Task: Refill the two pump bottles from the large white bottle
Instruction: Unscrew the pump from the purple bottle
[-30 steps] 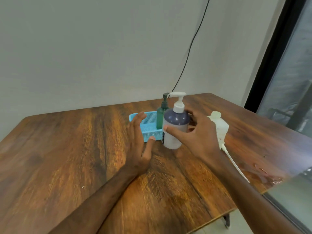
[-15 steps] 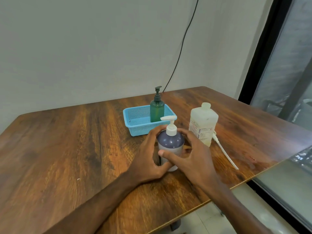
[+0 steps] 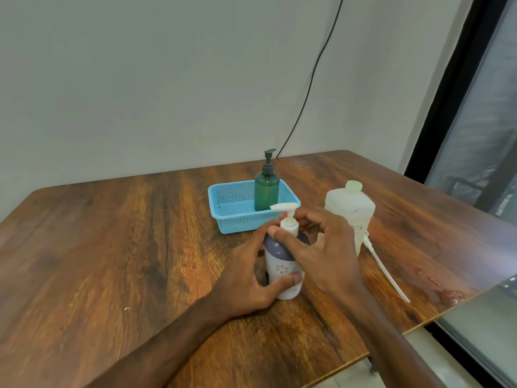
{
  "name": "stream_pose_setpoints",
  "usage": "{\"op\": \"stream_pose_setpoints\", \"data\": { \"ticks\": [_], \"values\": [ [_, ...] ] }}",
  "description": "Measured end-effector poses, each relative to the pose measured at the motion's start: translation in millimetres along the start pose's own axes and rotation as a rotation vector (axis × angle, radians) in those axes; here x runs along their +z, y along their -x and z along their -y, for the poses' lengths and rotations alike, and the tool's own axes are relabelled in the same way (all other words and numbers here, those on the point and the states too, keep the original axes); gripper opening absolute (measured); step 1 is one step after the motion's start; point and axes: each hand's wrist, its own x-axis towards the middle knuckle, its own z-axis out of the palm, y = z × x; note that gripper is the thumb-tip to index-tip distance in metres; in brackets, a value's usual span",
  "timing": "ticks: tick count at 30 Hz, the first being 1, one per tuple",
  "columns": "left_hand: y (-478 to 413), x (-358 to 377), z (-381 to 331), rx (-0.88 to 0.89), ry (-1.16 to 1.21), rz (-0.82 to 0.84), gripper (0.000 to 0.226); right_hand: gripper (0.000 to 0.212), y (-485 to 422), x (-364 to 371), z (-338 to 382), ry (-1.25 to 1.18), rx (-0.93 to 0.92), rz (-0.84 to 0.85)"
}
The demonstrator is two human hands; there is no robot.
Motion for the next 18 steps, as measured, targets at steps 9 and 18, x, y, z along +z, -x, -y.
{"op": "stream_pose_setpoints", "data": {
  "ticks": [9, 18],
  "values": [
    [-1, -5, 3, -0.054, 0.048, 0.054, 0.086, 0.025, -16, -22, -10, -0.252, -0.026, 0.356],
    [-1, -9, 5, -0.062, 0.076, 0.072, 0.089, 0.071, 15, -17, -3, -0.198, 0.024, 0.172]
  ]
}}
